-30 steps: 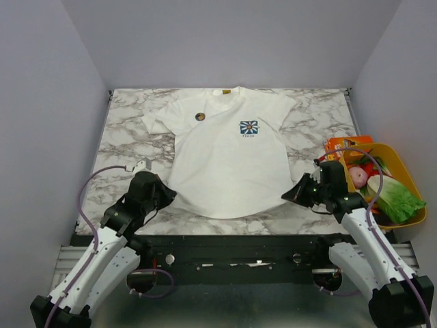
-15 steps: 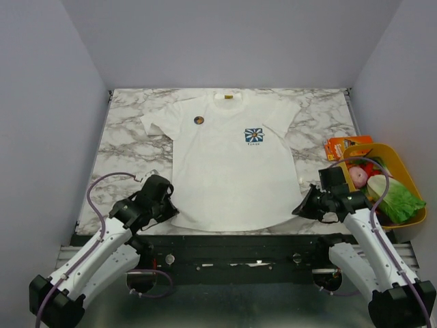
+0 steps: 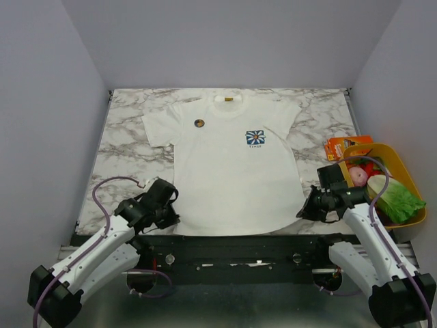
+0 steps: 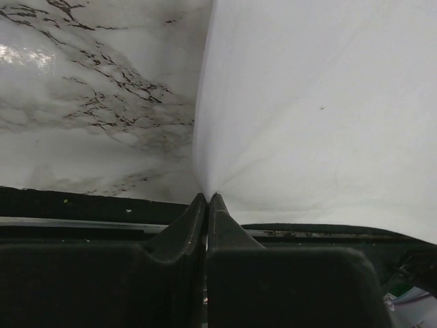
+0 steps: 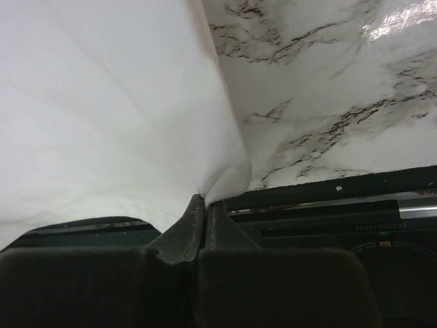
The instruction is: Pin the brooch onto the clothing
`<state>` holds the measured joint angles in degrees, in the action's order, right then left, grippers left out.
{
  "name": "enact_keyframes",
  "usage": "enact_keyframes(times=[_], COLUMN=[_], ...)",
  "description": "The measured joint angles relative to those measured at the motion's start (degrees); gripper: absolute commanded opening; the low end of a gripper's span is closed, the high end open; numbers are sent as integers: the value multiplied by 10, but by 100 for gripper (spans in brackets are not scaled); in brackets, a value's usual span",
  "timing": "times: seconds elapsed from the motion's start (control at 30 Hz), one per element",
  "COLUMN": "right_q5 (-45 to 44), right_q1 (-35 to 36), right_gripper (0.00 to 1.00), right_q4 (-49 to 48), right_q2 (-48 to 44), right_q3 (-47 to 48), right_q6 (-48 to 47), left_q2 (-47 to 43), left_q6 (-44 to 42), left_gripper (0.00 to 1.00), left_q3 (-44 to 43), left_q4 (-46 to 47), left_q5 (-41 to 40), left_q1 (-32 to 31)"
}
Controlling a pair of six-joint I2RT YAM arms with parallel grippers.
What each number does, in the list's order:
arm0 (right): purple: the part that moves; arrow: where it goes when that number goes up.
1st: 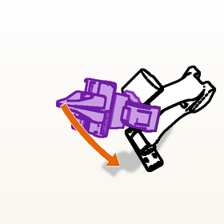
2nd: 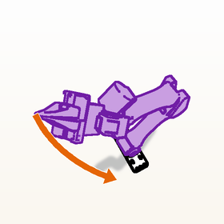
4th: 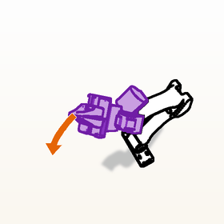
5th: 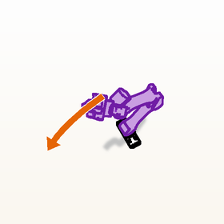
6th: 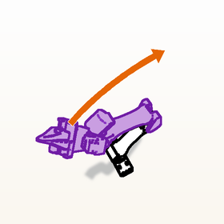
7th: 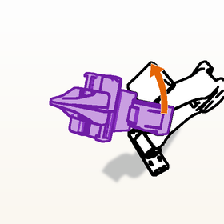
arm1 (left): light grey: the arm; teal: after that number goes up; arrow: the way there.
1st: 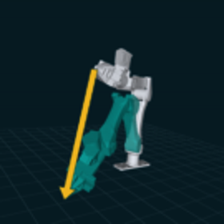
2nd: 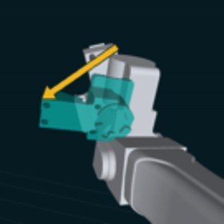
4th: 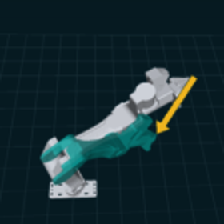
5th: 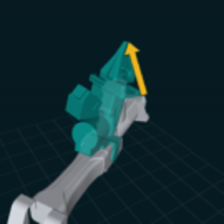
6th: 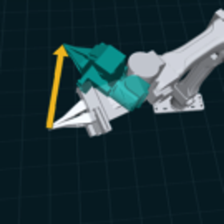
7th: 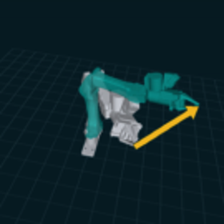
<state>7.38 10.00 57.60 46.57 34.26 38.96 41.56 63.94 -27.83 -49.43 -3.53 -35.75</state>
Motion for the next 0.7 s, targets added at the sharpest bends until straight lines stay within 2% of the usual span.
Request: enact_keyframes(times=[0.07, 0.1, 0.13, 0.17, 0.2, 0.23, 0.27, 0.37, 0.53, 0.7], right_q5=[9, 13, 20, 28, 35, 43, 50, 56, 45, 20], right_q1=[0, 0, 0, 0, 0, 0, 0, 0, 0, 0], right_gripper=[7, 9, 41, 59, 71, 90, 98, 100, 100, 100], right_q4=[0, 0, 0, 0, 0, 2, 8, 28, 36, -12], right_q2=[3, 3, 1, -1, -4, -8, -12, -31, -32, 51], right_q3=[0, 0, 0, 0, 0, 1, 3, 21, 95, 165], right_q6=[-9, -13, -17, -21, -24, -27, -32, -43, -58, -81], left_q2=[-4, -7, -10, -12, -14, -14, -14, -13, -2, 63], left_q6=[2, 4, 3, 1, 5, 6, 5, 2, -17, -68], left_gripper=[34, 48, 55, 60, 68, 75, 80, 98, 99, 99], left_q3=[-1, -3, -6, -8, -10, -13, -16, -27, -71, -138], left_q4=[-5, -11, -15, -18, -20, -23, -26, -32, -38, -6], left_q5=[-5, -8, -10, -12, -14, -16, -17, -21, -50, -80], left_q1=[0, 0, 0, 0, 0, 0, 0, 0, 0, 9])
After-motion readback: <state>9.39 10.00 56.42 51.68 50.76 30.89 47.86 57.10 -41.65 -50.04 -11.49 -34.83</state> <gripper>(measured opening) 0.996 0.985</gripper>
